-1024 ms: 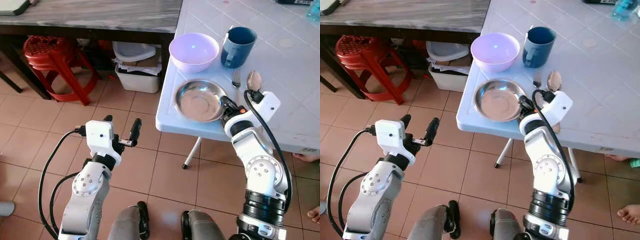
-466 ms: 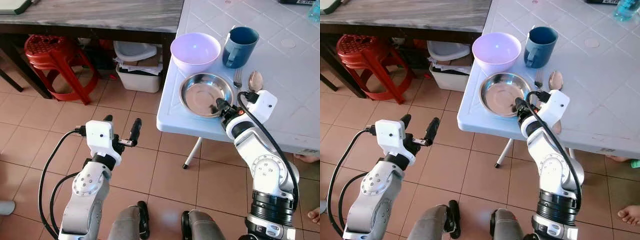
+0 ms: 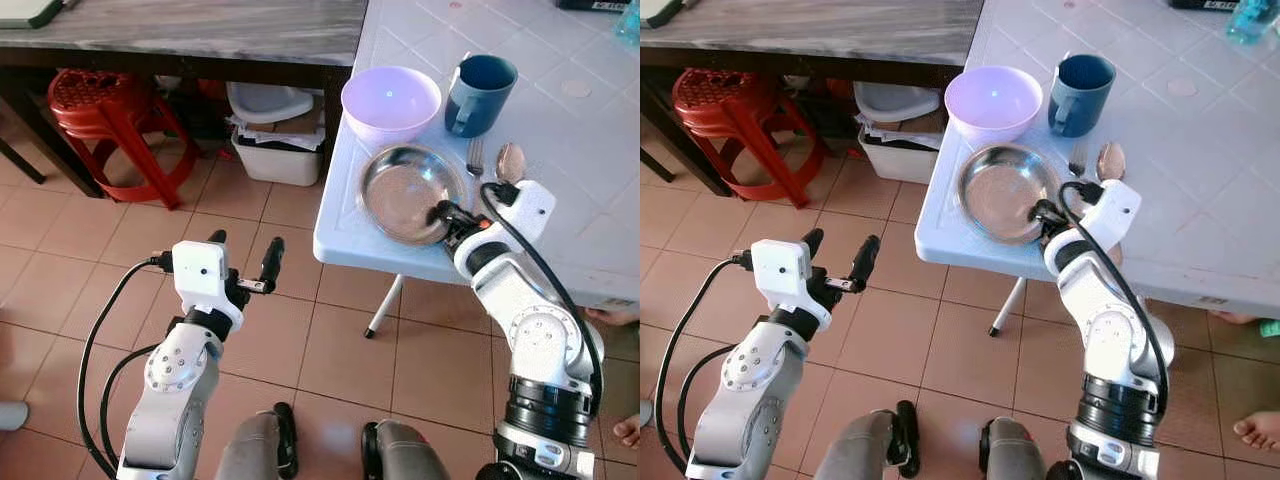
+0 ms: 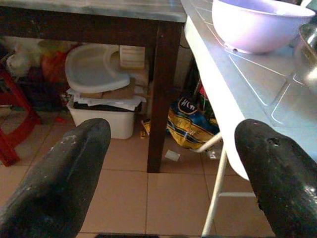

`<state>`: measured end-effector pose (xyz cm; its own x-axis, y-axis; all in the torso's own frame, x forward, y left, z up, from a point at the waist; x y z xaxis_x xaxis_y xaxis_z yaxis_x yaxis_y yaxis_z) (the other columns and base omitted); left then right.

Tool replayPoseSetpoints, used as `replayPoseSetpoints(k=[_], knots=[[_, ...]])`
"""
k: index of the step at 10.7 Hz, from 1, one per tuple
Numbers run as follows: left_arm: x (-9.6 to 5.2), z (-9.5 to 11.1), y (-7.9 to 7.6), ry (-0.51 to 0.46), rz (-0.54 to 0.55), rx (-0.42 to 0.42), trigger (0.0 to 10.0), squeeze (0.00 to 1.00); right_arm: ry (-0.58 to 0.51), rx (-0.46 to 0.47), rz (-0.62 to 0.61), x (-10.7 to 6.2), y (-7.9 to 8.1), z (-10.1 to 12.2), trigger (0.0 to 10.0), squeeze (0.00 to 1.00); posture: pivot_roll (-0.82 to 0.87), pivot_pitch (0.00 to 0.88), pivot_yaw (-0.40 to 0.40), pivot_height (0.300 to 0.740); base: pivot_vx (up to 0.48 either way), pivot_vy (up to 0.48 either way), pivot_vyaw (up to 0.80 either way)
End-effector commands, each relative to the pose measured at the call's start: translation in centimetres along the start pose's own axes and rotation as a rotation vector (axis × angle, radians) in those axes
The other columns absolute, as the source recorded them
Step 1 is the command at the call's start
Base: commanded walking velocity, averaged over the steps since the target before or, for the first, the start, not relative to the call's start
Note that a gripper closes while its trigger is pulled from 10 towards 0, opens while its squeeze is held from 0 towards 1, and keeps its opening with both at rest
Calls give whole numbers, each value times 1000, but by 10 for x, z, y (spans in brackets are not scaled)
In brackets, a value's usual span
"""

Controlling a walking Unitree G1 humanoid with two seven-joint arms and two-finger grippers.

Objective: Setting the table

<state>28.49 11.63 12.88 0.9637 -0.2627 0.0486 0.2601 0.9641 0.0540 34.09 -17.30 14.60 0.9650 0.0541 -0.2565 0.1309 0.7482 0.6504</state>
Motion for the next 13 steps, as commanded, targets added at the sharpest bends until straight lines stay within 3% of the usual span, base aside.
replayPoseSetpoints(k=[1,7,11,13], knots=[[-3,-6,2,25,5,-1,10000,0,174,35,-127,0,-35,-41,0,0,-23,212,83,740,0,0,0],[-2,-11,3,49,23,-9,10000,0,180,103,-151,0,-41,-45,0,0,-28,204,77,740,0,0,0],[3,-14,6,51,27,-19,10000,0,90,210,-90,-6,-23,-45,0,0,-37,186,67,740,0,467,0],[8,-14,11,39,62,-15,10000,0,84,218,-94,-6,-24,-47,0,0,-41,171,57,740,0,480,0]])
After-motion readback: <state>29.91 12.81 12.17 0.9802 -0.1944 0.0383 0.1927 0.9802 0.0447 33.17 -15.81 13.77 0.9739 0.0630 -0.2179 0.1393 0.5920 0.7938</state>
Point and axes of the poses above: a point about 5 cm out from each wrist's last joint towards the gripper, its own x axis pointing out of the wrist towards the gripper, its own z axis along the axis of the wrist's last joint, y = z × x, the point moved 4 cm from there along x, pointing out of the wrist towards the gripper, and after that the axes turned 9 degrees about x, right-handed, at the moved point
